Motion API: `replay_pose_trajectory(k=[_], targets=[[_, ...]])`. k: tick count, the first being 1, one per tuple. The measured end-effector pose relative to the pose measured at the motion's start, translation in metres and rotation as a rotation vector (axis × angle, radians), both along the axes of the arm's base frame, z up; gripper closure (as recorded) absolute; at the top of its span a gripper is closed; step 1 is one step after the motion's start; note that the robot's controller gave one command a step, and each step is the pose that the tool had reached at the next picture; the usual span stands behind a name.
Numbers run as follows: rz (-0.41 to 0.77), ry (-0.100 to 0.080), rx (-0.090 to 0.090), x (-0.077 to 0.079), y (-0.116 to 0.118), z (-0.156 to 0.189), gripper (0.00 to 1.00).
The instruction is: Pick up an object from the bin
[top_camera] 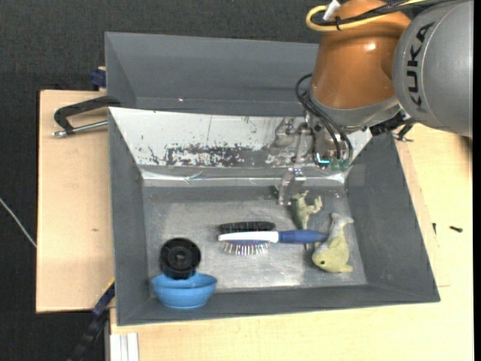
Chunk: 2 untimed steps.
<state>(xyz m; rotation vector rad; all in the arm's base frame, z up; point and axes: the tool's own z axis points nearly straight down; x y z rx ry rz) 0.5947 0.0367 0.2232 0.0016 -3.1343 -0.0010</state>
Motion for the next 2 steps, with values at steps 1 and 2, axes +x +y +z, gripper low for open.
replay_pose_trajectory(k=[1,2], targets=[[0.112,0.004,0.0,-0.089,-0.041,-0.088,0.0],[-0.018,-0.004,0.001,-0.06,-0.035,-0.148,0.0]])
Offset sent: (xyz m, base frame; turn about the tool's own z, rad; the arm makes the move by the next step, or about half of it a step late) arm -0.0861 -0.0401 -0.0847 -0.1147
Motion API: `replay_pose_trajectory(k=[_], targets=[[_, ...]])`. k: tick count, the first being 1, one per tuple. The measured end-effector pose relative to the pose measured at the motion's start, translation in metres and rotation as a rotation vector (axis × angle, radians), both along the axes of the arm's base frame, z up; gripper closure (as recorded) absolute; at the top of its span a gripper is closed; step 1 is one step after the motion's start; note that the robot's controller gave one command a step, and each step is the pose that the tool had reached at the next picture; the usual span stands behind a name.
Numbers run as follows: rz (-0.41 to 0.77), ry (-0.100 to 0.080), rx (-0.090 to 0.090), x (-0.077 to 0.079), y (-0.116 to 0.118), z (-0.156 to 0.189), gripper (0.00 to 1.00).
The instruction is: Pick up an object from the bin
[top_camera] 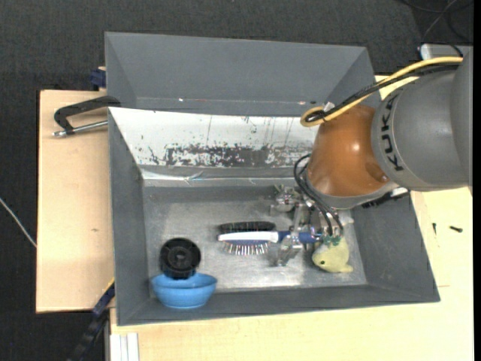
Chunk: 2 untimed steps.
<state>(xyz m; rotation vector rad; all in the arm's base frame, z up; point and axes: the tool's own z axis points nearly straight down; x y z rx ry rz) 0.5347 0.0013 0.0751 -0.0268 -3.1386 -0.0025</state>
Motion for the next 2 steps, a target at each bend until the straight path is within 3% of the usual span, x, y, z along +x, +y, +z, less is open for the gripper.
replay_pose_trajectory(k=[1,2], targets=[[0.0,-0.002,-0.001,0.0,-0.001,0.002,1.0],[-0.005,-0.017,-0.001,0.002,-0.004,0.204,1.0]])
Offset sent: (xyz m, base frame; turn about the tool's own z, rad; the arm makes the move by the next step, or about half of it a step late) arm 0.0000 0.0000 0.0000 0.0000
